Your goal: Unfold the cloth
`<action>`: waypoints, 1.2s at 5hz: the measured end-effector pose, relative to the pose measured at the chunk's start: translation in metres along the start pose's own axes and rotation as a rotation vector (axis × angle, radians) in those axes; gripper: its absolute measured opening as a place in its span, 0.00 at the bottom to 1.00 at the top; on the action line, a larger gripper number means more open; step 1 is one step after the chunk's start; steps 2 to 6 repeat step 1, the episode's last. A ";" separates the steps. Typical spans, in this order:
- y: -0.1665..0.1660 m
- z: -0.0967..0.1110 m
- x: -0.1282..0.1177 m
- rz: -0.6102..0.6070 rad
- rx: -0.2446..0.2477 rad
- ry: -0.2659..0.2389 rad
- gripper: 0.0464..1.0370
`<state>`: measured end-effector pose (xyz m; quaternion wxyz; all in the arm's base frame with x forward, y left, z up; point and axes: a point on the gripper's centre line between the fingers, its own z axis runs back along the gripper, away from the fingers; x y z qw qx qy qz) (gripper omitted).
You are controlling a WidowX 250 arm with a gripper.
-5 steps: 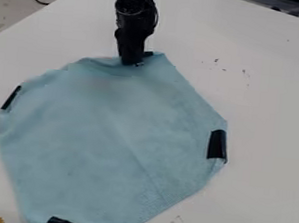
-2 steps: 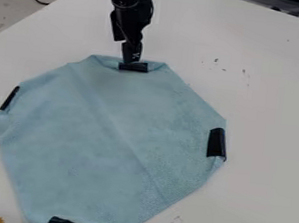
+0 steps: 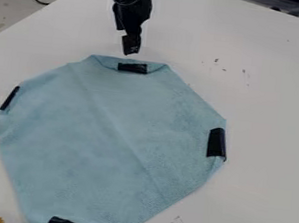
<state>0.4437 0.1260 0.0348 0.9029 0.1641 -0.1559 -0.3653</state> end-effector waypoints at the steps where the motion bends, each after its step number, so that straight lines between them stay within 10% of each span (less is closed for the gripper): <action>1: 0.000 0.005 0.003 0.017 -0.021 0.024 0.96; 6: 0.000 0.005 0.003 0.017 -0.021 0.024 0.96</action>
